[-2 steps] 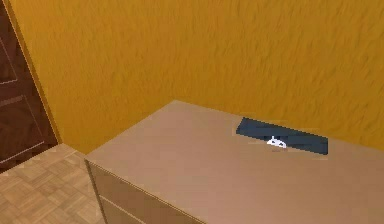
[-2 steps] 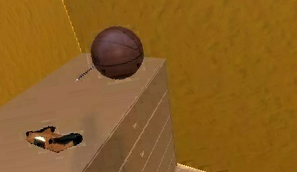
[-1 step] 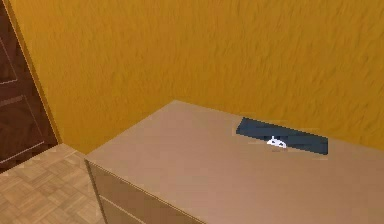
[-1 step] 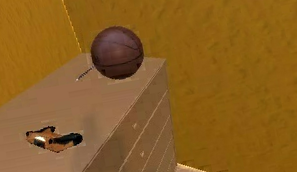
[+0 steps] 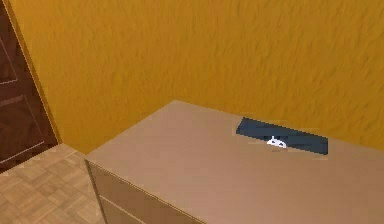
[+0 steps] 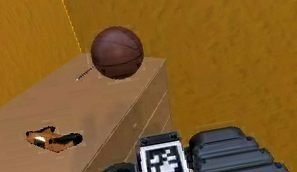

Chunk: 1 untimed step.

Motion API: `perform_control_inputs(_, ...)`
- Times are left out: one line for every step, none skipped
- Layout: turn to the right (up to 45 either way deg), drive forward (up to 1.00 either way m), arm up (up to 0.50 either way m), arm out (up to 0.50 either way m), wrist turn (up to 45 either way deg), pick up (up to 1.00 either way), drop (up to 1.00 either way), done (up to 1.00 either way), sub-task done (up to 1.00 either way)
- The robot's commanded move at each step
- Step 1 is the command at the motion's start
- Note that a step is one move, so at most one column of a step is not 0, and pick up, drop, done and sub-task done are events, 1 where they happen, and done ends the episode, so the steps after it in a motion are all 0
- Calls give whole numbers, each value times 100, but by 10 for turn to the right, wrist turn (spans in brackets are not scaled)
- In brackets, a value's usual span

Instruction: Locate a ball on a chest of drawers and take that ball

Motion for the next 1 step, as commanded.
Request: perform_control_inputs(0,0,0,46,0,0,0,0,0)
